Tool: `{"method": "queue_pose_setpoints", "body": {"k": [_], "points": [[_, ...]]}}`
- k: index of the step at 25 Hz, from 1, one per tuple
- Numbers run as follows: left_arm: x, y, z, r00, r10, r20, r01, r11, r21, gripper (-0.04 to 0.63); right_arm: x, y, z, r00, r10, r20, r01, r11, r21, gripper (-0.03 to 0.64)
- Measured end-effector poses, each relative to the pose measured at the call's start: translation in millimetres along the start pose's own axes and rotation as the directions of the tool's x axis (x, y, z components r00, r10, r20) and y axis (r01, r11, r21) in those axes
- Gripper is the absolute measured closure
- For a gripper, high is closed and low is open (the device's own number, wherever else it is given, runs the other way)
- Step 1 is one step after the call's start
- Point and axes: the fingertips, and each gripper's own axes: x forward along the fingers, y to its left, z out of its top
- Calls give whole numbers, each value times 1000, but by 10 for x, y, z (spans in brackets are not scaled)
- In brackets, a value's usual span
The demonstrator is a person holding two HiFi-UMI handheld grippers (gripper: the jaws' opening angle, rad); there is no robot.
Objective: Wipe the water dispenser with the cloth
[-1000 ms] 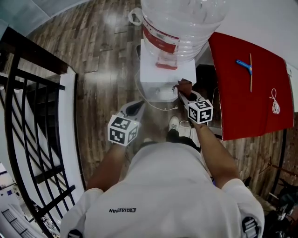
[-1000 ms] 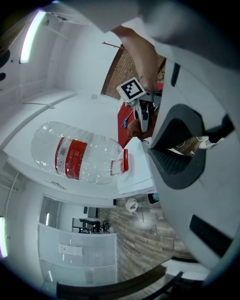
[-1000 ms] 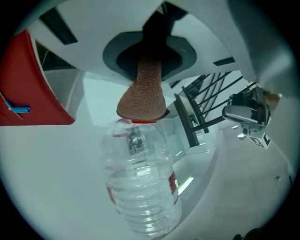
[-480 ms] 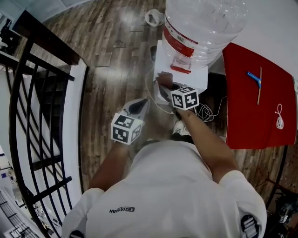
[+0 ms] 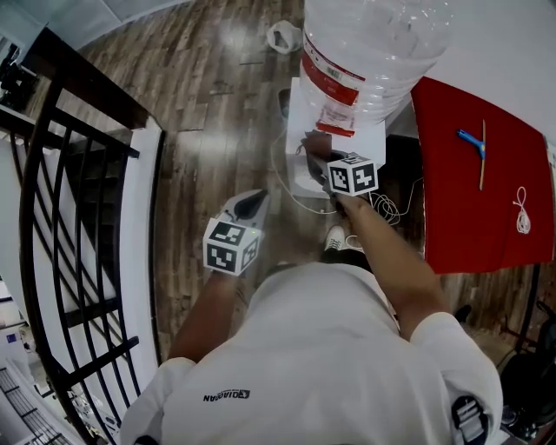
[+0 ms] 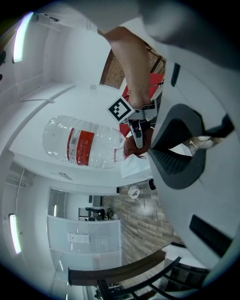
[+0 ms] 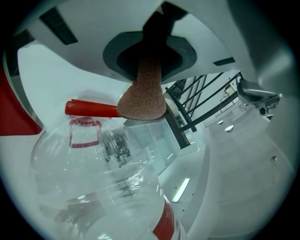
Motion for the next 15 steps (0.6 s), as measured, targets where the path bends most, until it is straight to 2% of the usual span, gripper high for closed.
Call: {"method": "queue_pose_setpoints", "body": {"k": [9,15], "points": [[-56,-270,-102,996,-82,-35,85,994,75,606,-632,-529,-140,985,-158,68,149,982,116,561],[123,-532,-38,994,-94,-55,99,989,111,606,-986,-965,-241,976,-187,109,165,969,183,561]]}}
